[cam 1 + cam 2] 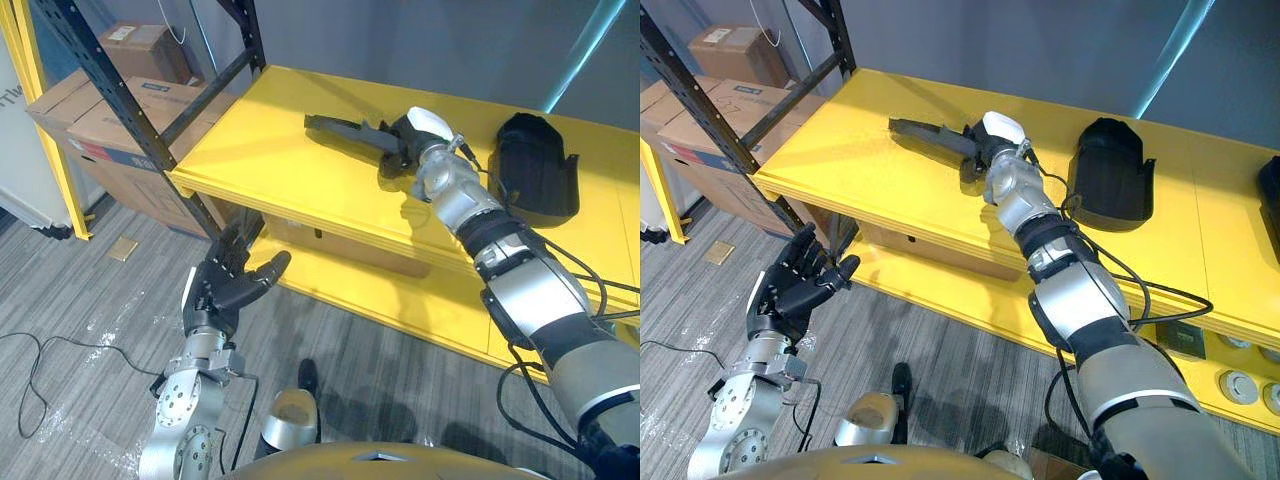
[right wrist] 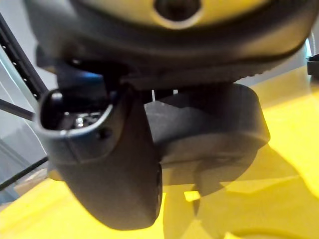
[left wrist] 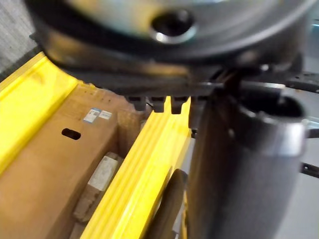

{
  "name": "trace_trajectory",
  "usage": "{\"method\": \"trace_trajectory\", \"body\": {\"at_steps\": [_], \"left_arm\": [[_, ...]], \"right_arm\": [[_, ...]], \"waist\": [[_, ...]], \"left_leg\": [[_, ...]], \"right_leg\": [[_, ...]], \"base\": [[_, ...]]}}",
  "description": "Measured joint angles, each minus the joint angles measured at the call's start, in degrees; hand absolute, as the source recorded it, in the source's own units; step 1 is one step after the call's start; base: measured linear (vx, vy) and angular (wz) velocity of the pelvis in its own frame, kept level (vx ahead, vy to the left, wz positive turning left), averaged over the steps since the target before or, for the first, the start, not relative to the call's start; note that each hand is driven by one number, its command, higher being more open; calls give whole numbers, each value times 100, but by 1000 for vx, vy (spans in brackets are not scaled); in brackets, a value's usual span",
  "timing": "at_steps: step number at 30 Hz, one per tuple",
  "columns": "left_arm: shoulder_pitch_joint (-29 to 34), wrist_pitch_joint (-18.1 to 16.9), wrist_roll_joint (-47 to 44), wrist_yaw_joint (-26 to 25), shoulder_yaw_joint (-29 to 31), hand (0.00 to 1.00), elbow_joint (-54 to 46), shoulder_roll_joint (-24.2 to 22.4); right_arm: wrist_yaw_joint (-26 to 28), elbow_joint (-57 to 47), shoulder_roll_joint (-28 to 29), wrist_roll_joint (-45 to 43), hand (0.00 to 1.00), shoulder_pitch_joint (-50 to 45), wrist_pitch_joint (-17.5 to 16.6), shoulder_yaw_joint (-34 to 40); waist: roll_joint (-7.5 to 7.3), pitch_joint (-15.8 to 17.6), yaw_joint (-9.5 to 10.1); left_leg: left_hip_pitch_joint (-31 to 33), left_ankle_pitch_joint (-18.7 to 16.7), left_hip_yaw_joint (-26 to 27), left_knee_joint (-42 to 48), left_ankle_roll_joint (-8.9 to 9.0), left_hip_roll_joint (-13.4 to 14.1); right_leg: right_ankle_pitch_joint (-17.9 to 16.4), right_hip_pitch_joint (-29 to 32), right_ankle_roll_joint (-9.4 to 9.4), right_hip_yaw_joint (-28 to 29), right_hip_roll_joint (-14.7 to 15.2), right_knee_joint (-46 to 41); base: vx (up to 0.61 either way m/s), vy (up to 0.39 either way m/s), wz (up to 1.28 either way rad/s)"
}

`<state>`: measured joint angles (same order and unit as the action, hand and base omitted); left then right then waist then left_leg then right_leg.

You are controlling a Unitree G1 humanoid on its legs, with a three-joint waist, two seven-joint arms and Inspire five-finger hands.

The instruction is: Walk over and take three plastic housings, then place them on the shelf

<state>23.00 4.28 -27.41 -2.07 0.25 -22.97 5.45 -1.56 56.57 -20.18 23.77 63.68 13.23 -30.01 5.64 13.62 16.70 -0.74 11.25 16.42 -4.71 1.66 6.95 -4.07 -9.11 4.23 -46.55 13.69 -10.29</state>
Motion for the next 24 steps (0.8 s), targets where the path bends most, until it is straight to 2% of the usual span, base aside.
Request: {"method": "trace_trajectory", "body": {"at_steps": [13,15,19,24], "left_arm": [[0,-1,0,-40,-9,100,14,3],[0,-2,0,-41,-10,100,14,3],[-3,-10,-1,-91,-44,100,16,3],[-5,-12,-1,-154,-184,100,35,1]], "right_arm": [[-162,-21,51,108,0,-11,45,-107],[-163,-78,102,312,0,-11,227,-107],[-106,-158,235,698,0,59,857,-104],[240,-123,265,768,0,373,1646,-104]], "waist": [[9,0,-43],[16,-1,-42],[61,2,-10],[112,27,43]], "left_leg": [[17,-28,-2,-1,23,-16],[25,-28,-2,-1,23,-16],[30,-28,-2,-2,22,-26],[31,-21,-14,-2,13,-37]], "right_leg": [[-23,35,3,4,35,-59],[-26,47,3,5,37,-66],[-29,56,5,4,53,-82],[-36,58,7,-6,76,-117]], "base": [[0,0,0],[0,0,0],[0,0,0],[0,0,0]]}}
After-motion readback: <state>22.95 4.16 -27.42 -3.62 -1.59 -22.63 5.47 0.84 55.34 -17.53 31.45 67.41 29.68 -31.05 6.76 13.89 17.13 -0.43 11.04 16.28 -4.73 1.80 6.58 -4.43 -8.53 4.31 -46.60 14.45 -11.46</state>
